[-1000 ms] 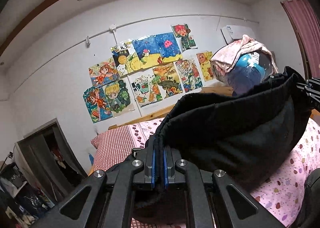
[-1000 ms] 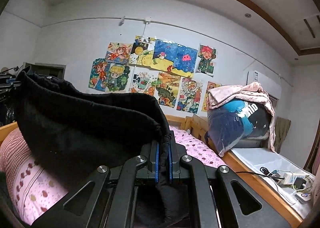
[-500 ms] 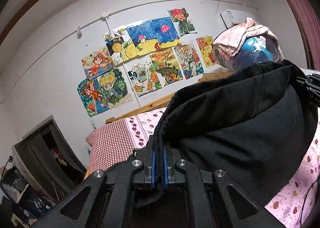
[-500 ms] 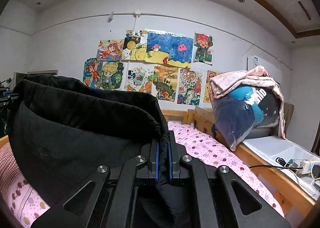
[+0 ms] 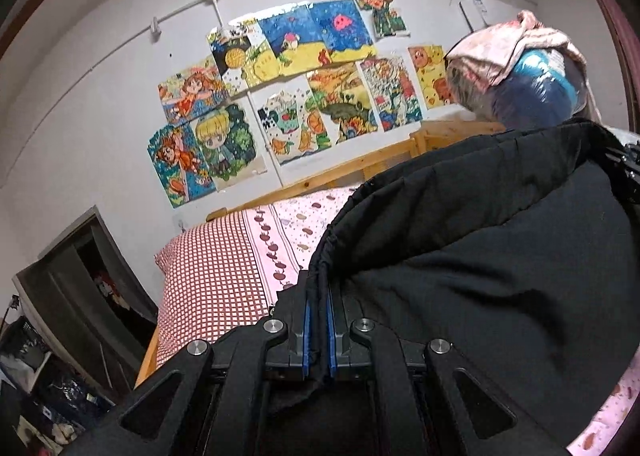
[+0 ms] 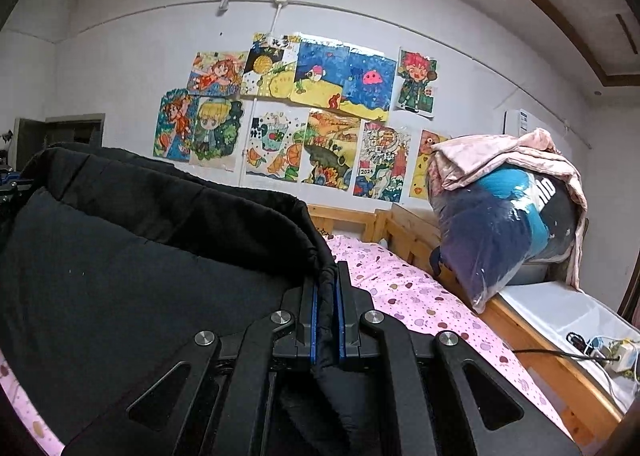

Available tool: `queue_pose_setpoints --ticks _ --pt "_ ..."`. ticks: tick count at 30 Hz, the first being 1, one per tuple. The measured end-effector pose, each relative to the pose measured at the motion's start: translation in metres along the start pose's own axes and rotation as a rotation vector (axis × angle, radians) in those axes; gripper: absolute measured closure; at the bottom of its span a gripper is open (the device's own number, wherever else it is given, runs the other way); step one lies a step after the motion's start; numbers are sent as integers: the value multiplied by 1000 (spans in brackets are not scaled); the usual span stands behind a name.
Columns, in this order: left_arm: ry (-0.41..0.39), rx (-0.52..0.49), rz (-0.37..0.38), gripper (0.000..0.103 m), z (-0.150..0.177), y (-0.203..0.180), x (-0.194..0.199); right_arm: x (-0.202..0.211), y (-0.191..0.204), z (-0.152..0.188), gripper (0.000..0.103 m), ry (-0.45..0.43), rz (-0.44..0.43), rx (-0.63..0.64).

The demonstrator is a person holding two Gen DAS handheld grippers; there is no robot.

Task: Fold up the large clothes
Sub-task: 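Lower the jacket onto the bed and open both grippers, then move both open grippers over the black jacket to its folded edge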

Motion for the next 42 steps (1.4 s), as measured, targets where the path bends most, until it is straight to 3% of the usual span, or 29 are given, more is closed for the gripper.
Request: queue_pose_setpoints --ticks 11,20,23,25,26,27,29,32,36,39,42 --pt "121 6 4 96 16 3 -86 -86 42 19 96 91 15 131" --pt "125 28 15 92 29 -2 -104 -123 61 51 96 157 42 142" --pt "98 49 -11 67 25 6 -94 -120 59 50 94 145 16 123" --pt "73 85 -23 19 21 14 -85 -118 55 46 89 129 3 112" --pt "48 121 -38 11 19 20 -76 -113 53 43 79 114 -7 106" --pt "12 159 -44 7 16 27 -65 -108 51 40 61 97 -14 100" --pt "-26 203 -20 7 13 33 -50 -95 44 33 42 54 -28 78" --pt "-43 213 6 6 13 34 -27 -76 34 24 38 36 -57 58" --pt "-79 170 96 4 19 19 2 -45 27 20 17 32 -153 40" --pt "-56 132 191 3 30 -4 9 -27 28 26 14 55 -224 56" --pt "11 84 237 3 38 -24 -6 -24 37 40 14 106 -288 77"
Point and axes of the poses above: each gripper's, at about its wrist camera, not at the fingertips, and x roughly against the way its jaws point, y to its left, z to its underside, the point moved 5 cm from there along -x, roughly the way its jaws point, and after that the axes turned 10 degrees about z, right-handed, at the moved point
